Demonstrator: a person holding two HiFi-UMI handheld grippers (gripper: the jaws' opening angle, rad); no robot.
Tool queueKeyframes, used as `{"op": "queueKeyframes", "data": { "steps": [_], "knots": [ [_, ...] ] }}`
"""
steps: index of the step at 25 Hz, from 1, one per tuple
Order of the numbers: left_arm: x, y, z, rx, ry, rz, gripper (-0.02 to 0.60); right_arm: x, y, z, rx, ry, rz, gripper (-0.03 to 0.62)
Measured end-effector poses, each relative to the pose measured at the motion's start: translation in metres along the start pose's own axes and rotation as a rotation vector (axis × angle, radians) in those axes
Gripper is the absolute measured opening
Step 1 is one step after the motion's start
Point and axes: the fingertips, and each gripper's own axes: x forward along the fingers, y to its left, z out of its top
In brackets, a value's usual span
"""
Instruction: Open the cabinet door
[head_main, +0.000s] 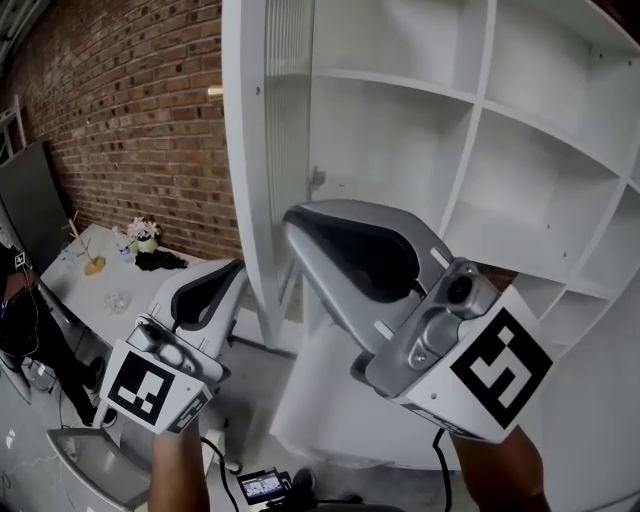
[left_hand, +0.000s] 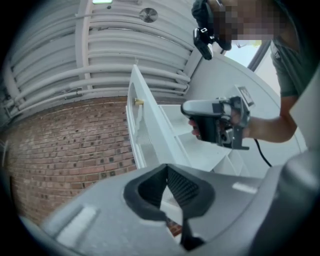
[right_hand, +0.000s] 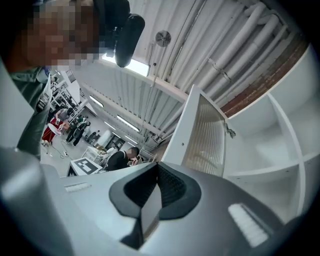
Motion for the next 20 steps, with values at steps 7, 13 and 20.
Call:
{"op": "queueKeyframes", "data": {
  "steps": [7, 13, 20],
  "knots": [
    [-0.029, 0.028, 0.0, 0.014, 0.011, 0.113, 0.002, -0.023, -0.011, -0.03, 0.036, 0.063, -0.065, 0.005],
    [-0.023, 0.011, 0.001, 0.051, 0.047, 0.08, 0.002, -0.036, -0.023, -0.048, 0.029, 0.141, -0.129, 0.005],
    [-0.015, -0.022, 0.022, 0.054, 0.008, 0.005, 0.002, -0.063, -0.027, -0.064, 0.045, 0.2, -0.19, 0.006]
  ]
}}
